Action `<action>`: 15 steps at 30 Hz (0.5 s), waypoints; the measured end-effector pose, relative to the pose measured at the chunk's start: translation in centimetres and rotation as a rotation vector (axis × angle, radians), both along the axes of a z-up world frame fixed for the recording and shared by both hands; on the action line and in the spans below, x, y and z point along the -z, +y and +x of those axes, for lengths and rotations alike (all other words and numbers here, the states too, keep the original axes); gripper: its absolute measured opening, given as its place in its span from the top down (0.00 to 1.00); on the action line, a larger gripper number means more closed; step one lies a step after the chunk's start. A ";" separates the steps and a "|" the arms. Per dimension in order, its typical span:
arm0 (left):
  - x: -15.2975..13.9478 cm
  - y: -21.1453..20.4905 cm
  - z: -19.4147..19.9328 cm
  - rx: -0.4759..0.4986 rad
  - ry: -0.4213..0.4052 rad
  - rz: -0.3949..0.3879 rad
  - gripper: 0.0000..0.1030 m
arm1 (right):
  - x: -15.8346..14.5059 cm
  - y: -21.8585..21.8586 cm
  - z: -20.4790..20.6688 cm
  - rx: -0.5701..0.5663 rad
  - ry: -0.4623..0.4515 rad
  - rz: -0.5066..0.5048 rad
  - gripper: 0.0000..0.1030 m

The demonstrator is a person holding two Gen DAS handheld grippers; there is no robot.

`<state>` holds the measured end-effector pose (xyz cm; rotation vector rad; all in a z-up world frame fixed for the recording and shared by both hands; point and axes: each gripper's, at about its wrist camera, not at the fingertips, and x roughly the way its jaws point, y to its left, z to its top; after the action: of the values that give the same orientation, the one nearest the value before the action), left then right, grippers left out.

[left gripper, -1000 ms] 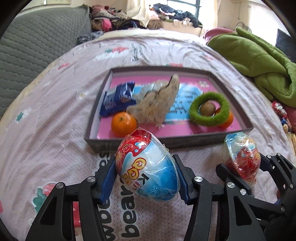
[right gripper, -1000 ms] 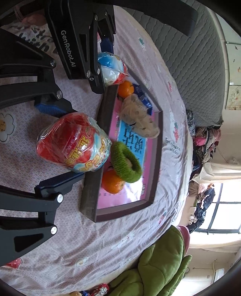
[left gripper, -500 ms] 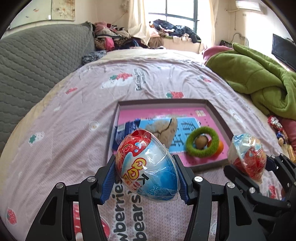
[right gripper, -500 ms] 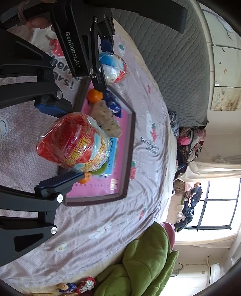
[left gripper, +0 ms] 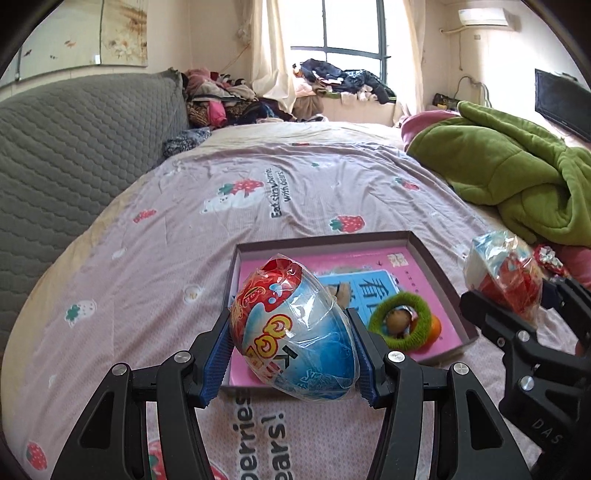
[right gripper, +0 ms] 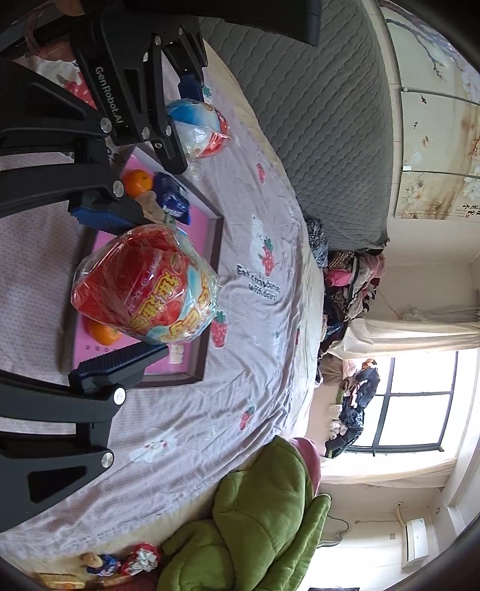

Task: Organize objects
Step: 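Lift both eggs and carry them over the grey tray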

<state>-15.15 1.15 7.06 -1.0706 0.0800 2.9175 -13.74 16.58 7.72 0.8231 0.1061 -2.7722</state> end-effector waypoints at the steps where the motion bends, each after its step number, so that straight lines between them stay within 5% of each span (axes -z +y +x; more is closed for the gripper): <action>1: 0.0 0.0 -0.2 -0.003 0.005 0.001 0.43 | 0.0 0.1 -0.3 -0.004 0.002 0.002 0.47; 15: 0.2 0.8 -4.0 -0.016 0.027 -0.007 0.43 | -0.1 1.5 -4.2 0.009 0.023 0.001 0.47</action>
<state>-19.14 1.91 6.85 -1.0383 0.0828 2.9486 -17.91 18.04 7.83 0.7939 0.1078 -2.7909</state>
